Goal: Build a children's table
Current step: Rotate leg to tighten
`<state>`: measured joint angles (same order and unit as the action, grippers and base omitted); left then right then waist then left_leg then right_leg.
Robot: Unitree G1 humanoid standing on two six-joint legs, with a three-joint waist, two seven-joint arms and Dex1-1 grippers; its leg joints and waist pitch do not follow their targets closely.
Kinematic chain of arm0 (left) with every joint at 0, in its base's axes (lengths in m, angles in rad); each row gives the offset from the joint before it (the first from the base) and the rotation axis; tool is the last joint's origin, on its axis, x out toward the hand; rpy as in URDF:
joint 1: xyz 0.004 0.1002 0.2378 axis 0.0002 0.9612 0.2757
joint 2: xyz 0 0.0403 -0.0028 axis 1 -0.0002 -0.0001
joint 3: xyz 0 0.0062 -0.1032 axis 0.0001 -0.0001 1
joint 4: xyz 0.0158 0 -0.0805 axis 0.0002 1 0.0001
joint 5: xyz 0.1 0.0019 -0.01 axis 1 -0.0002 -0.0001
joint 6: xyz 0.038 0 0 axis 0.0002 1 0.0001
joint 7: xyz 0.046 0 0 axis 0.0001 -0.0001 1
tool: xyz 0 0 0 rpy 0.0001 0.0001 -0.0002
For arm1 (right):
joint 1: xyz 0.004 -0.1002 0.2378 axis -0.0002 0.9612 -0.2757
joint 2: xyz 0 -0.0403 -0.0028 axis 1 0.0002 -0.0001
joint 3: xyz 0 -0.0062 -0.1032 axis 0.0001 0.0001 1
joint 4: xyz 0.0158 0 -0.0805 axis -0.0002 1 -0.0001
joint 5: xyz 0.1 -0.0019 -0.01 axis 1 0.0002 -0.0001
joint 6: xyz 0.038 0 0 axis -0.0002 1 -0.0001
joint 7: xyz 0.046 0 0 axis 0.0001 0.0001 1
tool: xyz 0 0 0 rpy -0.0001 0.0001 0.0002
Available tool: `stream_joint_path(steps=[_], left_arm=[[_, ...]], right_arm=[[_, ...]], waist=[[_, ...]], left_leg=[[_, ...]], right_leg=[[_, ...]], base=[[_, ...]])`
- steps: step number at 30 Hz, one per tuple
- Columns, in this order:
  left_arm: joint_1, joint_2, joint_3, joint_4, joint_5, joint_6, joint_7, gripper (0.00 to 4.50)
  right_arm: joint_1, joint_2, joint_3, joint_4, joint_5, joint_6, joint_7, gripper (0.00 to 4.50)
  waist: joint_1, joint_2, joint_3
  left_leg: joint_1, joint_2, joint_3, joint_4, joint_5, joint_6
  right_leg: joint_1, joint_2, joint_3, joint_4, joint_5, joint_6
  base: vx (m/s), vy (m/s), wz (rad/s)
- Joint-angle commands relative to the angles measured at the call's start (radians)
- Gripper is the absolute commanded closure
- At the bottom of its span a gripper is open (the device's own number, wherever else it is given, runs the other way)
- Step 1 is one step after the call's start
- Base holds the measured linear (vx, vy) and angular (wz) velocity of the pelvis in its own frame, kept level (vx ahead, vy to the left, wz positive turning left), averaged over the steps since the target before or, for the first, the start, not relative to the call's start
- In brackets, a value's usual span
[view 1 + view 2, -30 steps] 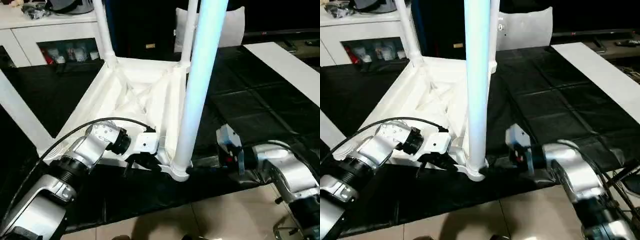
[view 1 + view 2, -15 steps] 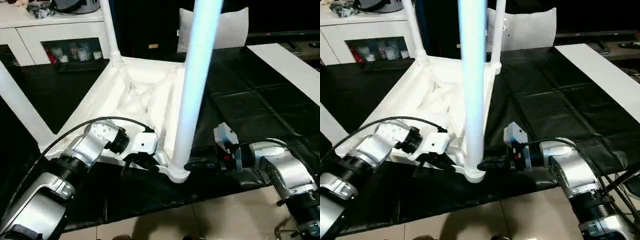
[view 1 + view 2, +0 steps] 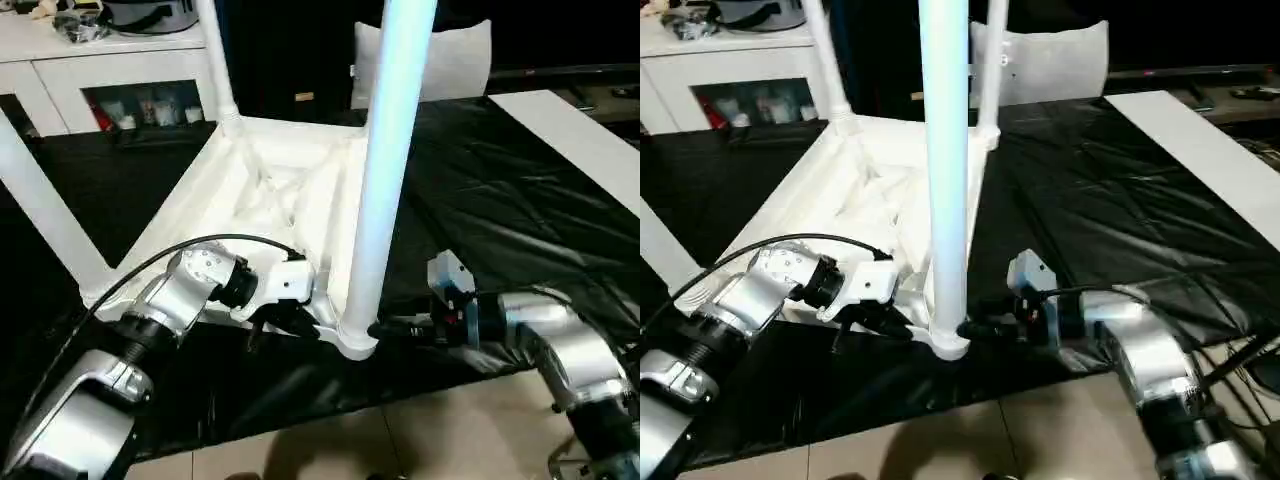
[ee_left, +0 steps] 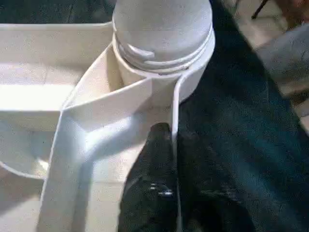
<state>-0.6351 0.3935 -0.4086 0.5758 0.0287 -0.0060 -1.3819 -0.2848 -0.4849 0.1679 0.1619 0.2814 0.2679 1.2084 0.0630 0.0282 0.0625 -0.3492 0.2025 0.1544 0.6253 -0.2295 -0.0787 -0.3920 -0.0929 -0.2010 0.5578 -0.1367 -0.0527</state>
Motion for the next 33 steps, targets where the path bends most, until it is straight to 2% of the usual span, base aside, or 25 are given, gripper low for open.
stream_joint_path(steps=[1, 3, 5, 11, 12, 15, 16, 21, 22, 23, 26, 27, 29, 33], left_arm=[[0.009, -0.009, -0.002, -0.005, -0.022, -0.032, -0.003, 3.76], [0.011, -0.003, -0.004, 0.006, -0.013, -0.049, -0.001, 3.51], [0.013, -0.008, 0.01, 0.01, -0.02, -0.043, -0.004, 3.51], [-0.022, -0.021, 0.018, 0.086, -0.013, -0.086, 0.0, 3.02], [-0.029, -0.025, 0.022, 0.101, -0.019, -0.086, -0.001, 2.78], [-0.031, -0.017, 0.021, 0.11, -0.035, -0.078, -0.042, 2.73], [-0.031, -0.016, 0.021, 0.109, -0.038, -0.075, -0.05, 2.73], [-0.033, -0.017, 0.048, 0.141, -0.073, -0.068, -0.091, 2.73], [-0.033, -0.017, 0.05, 0.149, -0.076, -0.07, -0.098, 3.01], [-0.033, -0.018, 0.051, 0.155, -0.076, -0.072, -0.099, 3.08], [-0.035, -0.026, 0.06, 0.172, -0.087, -0.068, -0.096, 3.11], [-0.04, -0.031, 0.066, 0.19, -0.087, -0.079, -0.09, 3.35], [-0.044, -0.033, 0.066, 0.206, -0.081, -0.093, -0.081, 3.35], [-0.059, -0.036, 0.065, 0.259, -0.052, -0.142, -0.05, 3.65]], right_arm=[[0.019, 0.0, 0.0, -0.04, 0.015, -0.028, 0.0, 2.07], [0.027, -0.001, -0.004, -0.046, 0.014, -0.034, -0.003, 1.86], [0.032, 0.0, -0.009, -0.054, 0.018, -0.031, -0.008, 1.86], [0.032, -0.003, -0.012, -0.064, 0.02, -0.036, -0.006, 1.32], [0.031, -0.004, -0.013, -0.064, 0.021, -0.036, -0.006, 1.1], [0.029, -0.006, -0.012, -0.064, 0.02, -0.042, -0.003, 0.98], [0.029, -0.006, -0.012, -0.065, 0.02, -0.043, -0.003, 0.98], [0.029, -0.012, -0.01, -0.063, 0.02, -0.052, 0.002, 0.38], [0.029, -0.013, -0.009, -0.062, 0.019, -0.054, 0.003, 0.23], [0.028, -0.013, -0.009, -0.061, 0.019, -0.055, 0.004, 0.18], [0.028, -0.013, -0.009, -0.06, 0.019, -0.058, 0.007, 0.06], [0.027, -0.013, -0.008, -0.06, 0.019, -0.059, 0.008, 0.0], [0.026, -0.013, -0.007, -0.059, 0.019, -0.061, 0.008, 0.0], [0.023, -0.013, -0.006, -0.058, 0.019, -0.063, 0.01, 0.0]], waist=[[-0.007, -0.008, -0.079], [-0.008, -0.007, -0.082], [-0.012, -0.009, -0.081], [-0.013, -0.009, -0.08], [-0.014, -0.009, -0.079], [-0.012, -0.007, -0.078], [-0.012, -0.008, -0.078], [-0.012, -0.007, -0.08], [-0.012, -0.008, -0.081], [-0.012, -0.011, -0.08], [-0.011, -0.01, -0.08], [-0.011, -0.01, -0.078], [-0.011, -0.012, -0.078], [-0.012, -0.011, -0.078]], left_leg=[[0.003, 0.032, -0.007, -0.074, -0.16, 0.063], [-0.004, 0.031, -0.008, -0.074, -0.142, 0.069], [-0.006, 0.03, -0.008, -0.075, -0.13, 0.073], [-0.004, 0.031, -0.007, -0.075, -0.126, 0.079], [-0.003, 0.029, -0.006, -0.074, -0.137, 0.074], [-0.002, 0.026, -0.005, -0.074, -0.146, 0.07], [0.0, 0.027, -0.005, -0.074, -0.148, 0.069], [-0.001, 0.03, -0.007, -0.075, -0.138, 0.071], [-0.003, 0.03, -0.007, -0.075, -0.134, 0.072], [-0.003, 0.032, -0.007, -0.076, -0.132, 0.074], [-0.002, 0.032, -0.006, -0.076, -0.129, 0.075], [-0.003, 0.03, -0.005, -0.075, -0.13, 0.076], [-0.002, 0.027, -0.004, -0.074, -0.135, 0.073], [-0.002, 0.024, -0.004, -0.073, -0.143, 0.07]], right_leg=[[0.059, -0.075, 0.058, -0.1, -0.49, 0.015], [0.065, -0.075, 0.06, -0.092, -0.46, 0.01], [0.066, -0.073, 0.061, -0.09, -0.447, 0.008], [0.063, -0.071, 0.061, -0.09, -0.442, 0.001], [0.064, -0.072, 0.059, -0.094, -0.46, 0.005], [0.064, -0.073, 0.057, -0.099, -0.489, 0.019], [0.063, -0.074, 0.057, -0.1, -0.491, 0.02], [0.064, -0.074, 0.06, -0.094, -0.461, 0.005], [0.065, -0.074, 0.061, -0.092, -0.455, 0.003], [0.065, -0.074, 0.062, -0.092, -0.451, 0.002], [0.065, -0.076, 0.063, -0.09, -0.447, -0.006], [0.065, -0.074, 0.061, -0.092, -0.456, -0.002], [0.065, -0.074, 0.059, -0.096, -0.474, 0.01], [0.064, -0.071, 0.054, -0.1, -0.495, 0.033]], base=[[0.0, 0.0, 0.0], [0.0, 0.0, 0.0], [0.0, 0.0, 0.0], [0.0, 0.0, 0.0], [0.0, 0.0, 0.0], [0.0, 0.0, 0.0], [0.0, 0.0, 0.0], [0.0, 0.0, 0.0], [0.0, 0.0, 0.0], [0.0, 0.0, 0.0], [0.0, 0.0, 0.0], [0.0, 0.0, 0.0], [0.0, 0.0, 0.0], [0.0, 0.0, 0.0]])
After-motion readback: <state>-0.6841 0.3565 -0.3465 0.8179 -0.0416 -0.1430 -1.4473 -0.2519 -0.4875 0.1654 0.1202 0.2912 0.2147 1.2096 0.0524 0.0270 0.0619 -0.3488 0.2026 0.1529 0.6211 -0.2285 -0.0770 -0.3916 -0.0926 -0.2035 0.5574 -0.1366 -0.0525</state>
